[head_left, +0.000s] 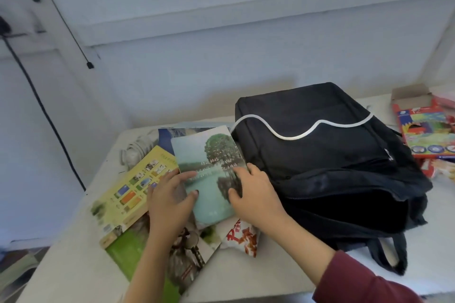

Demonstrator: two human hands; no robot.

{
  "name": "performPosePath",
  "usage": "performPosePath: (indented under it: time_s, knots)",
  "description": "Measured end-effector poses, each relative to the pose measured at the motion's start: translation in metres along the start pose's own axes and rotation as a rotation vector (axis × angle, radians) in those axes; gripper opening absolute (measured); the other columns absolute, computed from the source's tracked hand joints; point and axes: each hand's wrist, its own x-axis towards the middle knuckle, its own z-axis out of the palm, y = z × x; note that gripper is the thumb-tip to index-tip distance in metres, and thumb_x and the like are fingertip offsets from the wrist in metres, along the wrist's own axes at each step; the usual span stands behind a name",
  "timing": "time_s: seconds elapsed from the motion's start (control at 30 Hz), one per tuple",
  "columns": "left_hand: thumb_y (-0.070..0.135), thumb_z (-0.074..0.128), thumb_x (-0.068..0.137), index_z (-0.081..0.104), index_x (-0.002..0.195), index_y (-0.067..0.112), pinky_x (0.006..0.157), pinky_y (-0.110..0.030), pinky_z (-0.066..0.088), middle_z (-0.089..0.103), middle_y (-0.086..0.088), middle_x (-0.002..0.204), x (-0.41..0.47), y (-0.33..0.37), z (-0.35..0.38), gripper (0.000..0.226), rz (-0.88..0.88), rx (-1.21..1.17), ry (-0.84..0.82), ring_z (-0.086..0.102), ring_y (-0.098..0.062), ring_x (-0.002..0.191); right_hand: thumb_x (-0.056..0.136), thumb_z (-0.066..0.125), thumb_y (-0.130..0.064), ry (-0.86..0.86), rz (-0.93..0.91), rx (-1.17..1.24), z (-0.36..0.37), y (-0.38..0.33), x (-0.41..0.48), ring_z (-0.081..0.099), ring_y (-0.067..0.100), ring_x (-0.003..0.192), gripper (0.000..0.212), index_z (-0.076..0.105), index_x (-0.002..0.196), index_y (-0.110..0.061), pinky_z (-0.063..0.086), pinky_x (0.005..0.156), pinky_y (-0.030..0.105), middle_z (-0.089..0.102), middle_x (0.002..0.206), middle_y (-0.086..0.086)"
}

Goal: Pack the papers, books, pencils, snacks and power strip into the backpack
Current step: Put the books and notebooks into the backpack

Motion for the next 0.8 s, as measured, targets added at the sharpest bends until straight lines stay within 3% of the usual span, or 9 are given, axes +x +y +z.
performPosePath:
  time_s: [0.07, 0.17, 0.27, 0.37, 0.43, 0.53, 0.7, 0.8]
  knots:
    - [0.05, 0.054, 0.055, 0.054, 0.087, 0.067, 0.105, -0.055, 0.031, 0.055, 0.025, 0.111, 0.003, -0.005, -0.002, 0.037, -0.027, -0.105, -0.006, 0.051, -0.012, 0.115, 0.089, 0.051, -0.025, -0.014, 0.028, 0.046, -0.002, 0.001, 0.005, 0.04, 0.023, 0.119, 0.043, 0.044, 0.13, -0.017, 0.038, 0.094, 0.032, 0.042, 0.129, 0.006]
    - [0.03, 0.065, 0.065, 0.064, 0.089, 0.051, 0.106, -0.052, 0.033, 0.056, 0.032, 0.106, 0.004, 0.002, -0.004, 0.032, -0.095, -0.284, -0.015, 0.053, -0.011, 0.113, 0.087, 0.055, -0.024, -0.044, 0.107, 0.205, -0.009, 0.002, 0.012, 0.045, 0.019, 0.116, 0.049, 0.042, 0.135, -0.024, 0.037, 0.087, 0.025, 0.044, 0.129, 0.004]
    - [-0.006, 0.062, 0.079, 0.067, 0.09, 0.03, 0.093, -0.045, 0.048, 0.061, 0.013, 0.109, 0.003, 0.008, -0.004, 0.038, -0.142, -0.458, 0.015, 0.055, -0.019, 0.11, 0.086, 0.06, -0.021, -0.056, 0.194, 0.396, -0.017, 0.003, 0.018, 0.052, 0.012, 0.096, 0.047, 0.044, 0.13, -0.026, 0.045, 0.082, 0.027, 0.054, 0.113, -0.002]
    - [-0.019, 0.052, 0.079, 0.066, 0.092, 0.021, 0.077, -0.031, 0.055, 0.065, 0.0, 0.107, 0.003, 0.009, -0.006, 0.045, -0.128, -0.603, 0.029, 0.06, -0.019, 0.102, 0.083, 0.064, -0.019, -0.081, 0.256, 0.582, -0.015, 0.0, 0.017, 0.058, 0.013, 0.088, 0.049, 0.044, 0.128, -0.027, 0.051, 0.085, 0.034, 0.06, 0.094, -0.004]
    - [-0.023, 0.048, 0.078, 0.065, 0.093, 0.019, 0.066, -0.021, 0.055, 0.068, -0.002, 0.1, 0.002, 0.013, -0.004, 0.047, -0.131, -0.661, 0.003, 0.065, -0.012, 0.089, 0.084, 0.064, -0.025, -0.102, 0.222, 0.472, -0.008, -0.002, 0.014, 0.055, 0.017, 0.102, 0.052, 0.041, 0.131, -0.029, 0.047, 0.089, 0.033, 0.058, 0.103, -0.005]
    - [-0.025, 0.047, 0.076, 0.065, 0.092, 0.02, 0.061, -0.018, 0.054, 0.066, 0.003, 0.097, 0.003, 0.019, 0.0, 0.051, -0.154, -0.597, -0.053, 0.064, -0.003, 0.078, 0.084, 0.061, -0.03, -0.062, 0.165, 0.284, -0.002, -0.002, 0.012, 0.044, 0.02, 0.115, 0.057, 0.037, 0.136, -0.027, 0.039, 0.096, 0.032, 0.052, 0.118, -0.002]
    - [-0.022, 0.05, 0.078, 0.064, 0.098, 0.015, 0.065, -0.026, 0.05, 0.064, -0.009, 0.101, 0.013, 0.022, -0.003, 0.045, -0.231, -0.555, -0.168, 0.059, -0.022, 0.087, 0.085, 0.058, -0.025, -0.026, 0.128, 0.235, -0.002, 0.003, 0.007, 0.038, 0.022, 0.122, 0.056, 0.037, 0.137, -0.024, 0.034, 0.1, 0.031, 0.042, 0.132, 0.003]
    - [-0.022, 0.046, 0.08, 0.061, 0.106, 0.012, 0.059, -0.025, 0.048, 0.062, -0.009, 0.101, 0.016, 0.025, -0.005, 0.046, -0.255, -0.586, -0.168, 0.059, -0.02, 0.084, 0.087, 0.058, -0.022, 0.003, 0.099, 0.261, -0.002, 0.004, 0.003, 0.033, 0.02, 0.127, 0.055, 0.036, 0.137, -0.023, 0.031, 0.103, 0.03, 0.037, 0.137, 0.002]
